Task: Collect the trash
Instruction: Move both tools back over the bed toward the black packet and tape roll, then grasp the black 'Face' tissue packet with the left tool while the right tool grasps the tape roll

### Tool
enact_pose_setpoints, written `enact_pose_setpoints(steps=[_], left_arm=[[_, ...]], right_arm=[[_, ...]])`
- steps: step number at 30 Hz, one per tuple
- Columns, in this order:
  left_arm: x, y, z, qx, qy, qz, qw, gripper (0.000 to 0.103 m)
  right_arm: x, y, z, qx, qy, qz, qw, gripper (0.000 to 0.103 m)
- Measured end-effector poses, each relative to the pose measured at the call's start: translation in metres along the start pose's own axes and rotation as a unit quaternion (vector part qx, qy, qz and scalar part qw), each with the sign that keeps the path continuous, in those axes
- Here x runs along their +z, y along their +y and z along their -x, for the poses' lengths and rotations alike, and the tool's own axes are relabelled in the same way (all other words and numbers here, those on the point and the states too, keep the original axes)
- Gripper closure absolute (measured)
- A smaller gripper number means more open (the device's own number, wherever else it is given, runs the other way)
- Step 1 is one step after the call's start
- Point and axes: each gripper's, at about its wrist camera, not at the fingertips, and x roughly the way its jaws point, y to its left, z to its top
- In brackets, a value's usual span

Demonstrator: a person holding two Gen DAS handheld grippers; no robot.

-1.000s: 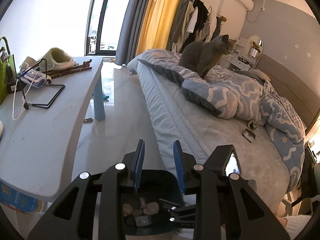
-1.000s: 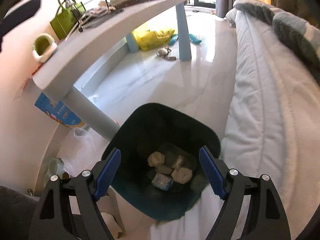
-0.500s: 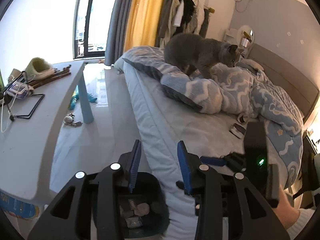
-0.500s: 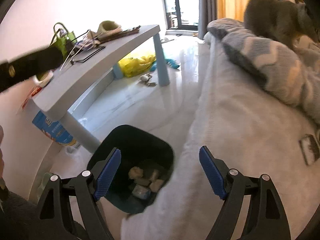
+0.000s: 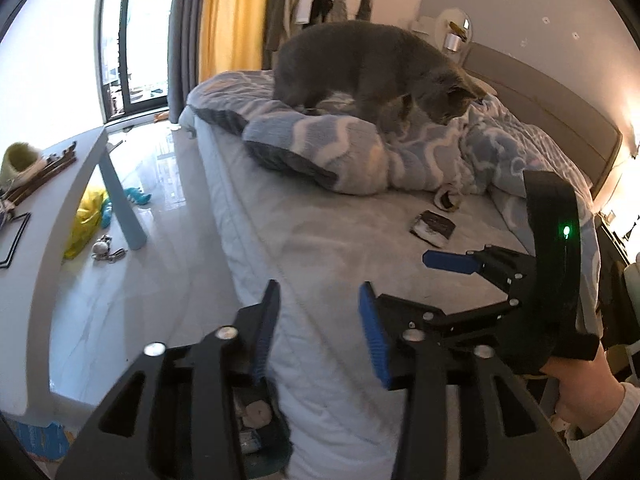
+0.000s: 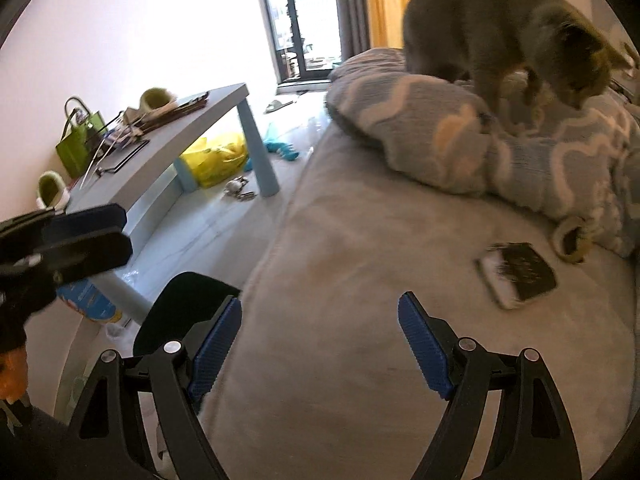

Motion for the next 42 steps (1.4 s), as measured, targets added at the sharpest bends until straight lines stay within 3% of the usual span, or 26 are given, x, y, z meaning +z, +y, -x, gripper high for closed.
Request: enact_pose_setpoints(steps=[2, 11, 21, 26, 35, 42], left_arm=[[0.001, -0.007, -0.005, -0.004, -0.002, -0.001, 1.0, 0.036], [0.01, -0.041, -0.042, -0.036, 0.013, -0.039, 0.9985, 0.035], [0.028, -0.069, -0.089, -0.063, 0.016, -0.057, 0.9962, 0.017], [0.033, -0.086, -0.112, -0.08, 0.026, -0.075, 0.9936, 0.014], [0.044, -0.098, -0.145, -0.111, 0.041, -0.074, 0.9902, 0.011], [0.046, -0.114, -0.169, -0.14, 0.058, -0.106, 0.9827, 0.011]], right_arm=[[0.0, -0.012, 0.003, -0.004, -0.002, -0.007, 1.0, 0.021], [-0.001, -0.07, 0.019, -0.024, -0.007, -0.048, 0.999, 0.026], [-0.004, -0.147, 0.027, -0.041, -0.011, -0.114, 0.993, 0.031], [-0.001, -0.171, 0.026, -0.051, -0.012, -0.127, 0.991, 0.036], [-0.003, -0.212, 0.02, -0.065, -0.008, -0.146, 0.987, 0.05], [-0.004, -0.247, 0.015, -0.061, -0.009, -0.172, 0.983, 0.061]])
